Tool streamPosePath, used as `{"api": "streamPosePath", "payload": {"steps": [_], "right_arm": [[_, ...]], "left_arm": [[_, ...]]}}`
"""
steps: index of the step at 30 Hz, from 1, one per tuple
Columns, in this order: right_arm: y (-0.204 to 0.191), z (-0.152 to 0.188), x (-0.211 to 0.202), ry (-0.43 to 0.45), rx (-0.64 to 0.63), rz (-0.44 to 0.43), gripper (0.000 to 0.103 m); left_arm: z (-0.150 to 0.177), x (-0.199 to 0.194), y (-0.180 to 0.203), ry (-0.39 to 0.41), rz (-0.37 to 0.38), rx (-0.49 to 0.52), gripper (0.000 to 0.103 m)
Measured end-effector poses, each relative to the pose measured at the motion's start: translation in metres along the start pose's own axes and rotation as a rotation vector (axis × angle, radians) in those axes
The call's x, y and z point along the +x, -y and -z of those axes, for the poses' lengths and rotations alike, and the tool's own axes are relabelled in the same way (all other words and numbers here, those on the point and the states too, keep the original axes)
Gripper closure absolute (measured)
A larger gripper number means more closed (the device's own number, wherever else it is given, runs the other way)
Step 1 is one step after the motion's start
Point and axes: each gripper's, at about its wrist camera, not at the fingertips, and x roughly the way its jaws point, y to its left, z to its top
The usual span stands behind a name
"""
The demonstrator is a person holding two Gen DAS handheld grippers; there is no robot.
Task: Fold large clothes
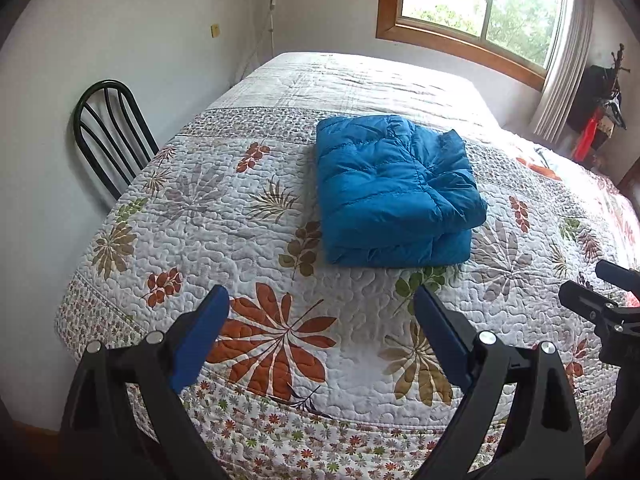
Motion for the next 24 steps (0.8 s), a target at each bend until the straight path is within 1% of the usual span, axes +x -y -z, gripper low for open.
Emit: {"api": "streamPosePath", "payload": {"steps": [11,24], "right_arm": [[0.0000,-0.0007,0.0023,-0.004,-0.003,-0.003,0.004],[0.0017,-0.0008,0.0055,-0.009,-0.005,-0.005,0.004]], "left_arm": [[-0.0009,0.0010,0.0021,0.004,0.000,0.013,0.011],[-0.0012,0.0085,0.0025,-0.022,-0.001,0.018,0.011]]}}
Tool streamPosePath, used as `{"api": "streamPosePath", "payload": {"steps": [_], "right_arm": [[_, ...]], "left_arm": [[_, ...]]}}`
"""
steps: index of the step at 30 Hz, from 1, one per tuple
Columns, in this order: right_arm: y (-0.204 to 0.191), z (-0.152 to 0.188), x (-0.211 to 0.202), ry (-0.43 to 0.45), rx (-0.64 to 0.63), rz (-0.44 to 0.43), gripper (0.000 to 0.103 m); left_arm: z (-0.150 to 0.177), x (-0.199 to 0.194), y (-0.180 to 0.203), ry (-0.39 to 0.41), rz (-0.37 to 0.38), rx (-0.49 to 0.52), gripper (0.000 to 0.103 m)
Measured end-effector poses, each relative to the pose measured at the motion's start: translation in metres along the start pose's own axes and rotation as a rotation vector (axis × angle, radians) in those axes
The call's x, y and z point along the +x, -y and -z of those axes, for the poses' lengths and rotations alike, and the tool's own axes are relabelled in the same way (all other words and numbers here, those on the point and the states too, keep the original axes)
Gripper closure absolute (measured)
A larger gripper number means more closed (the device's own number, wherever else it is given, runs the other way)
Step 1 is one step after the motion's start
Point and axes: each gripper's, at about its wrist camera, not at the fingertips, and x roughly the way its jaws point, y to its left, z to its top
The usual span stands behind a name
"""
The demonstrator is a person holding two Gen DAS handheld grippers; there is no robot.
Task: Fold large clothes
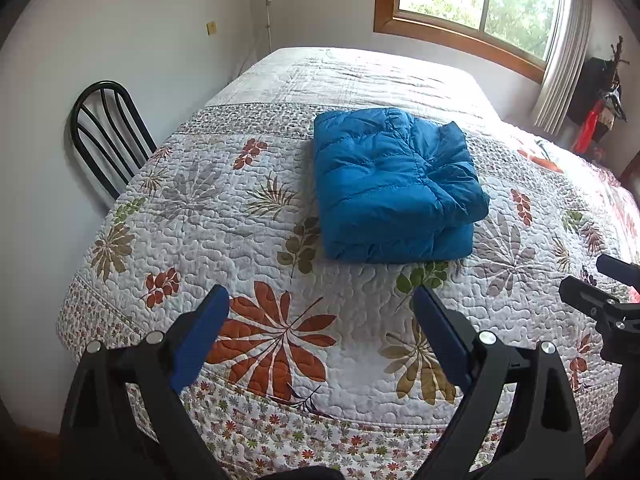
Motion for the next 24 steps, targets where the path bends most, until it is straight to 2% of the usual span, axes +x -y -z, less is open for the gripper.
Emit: {"api": "streamPosePath", "payload": {"steps": [24], "right_arm": [[0.0039,0.0018,0.0059,-0.010,0.007,0.002,0.004]], "left_arm": [[-0.0005,0.0068,0.0019,-0.012,0.011,0.008,0.011]]}}
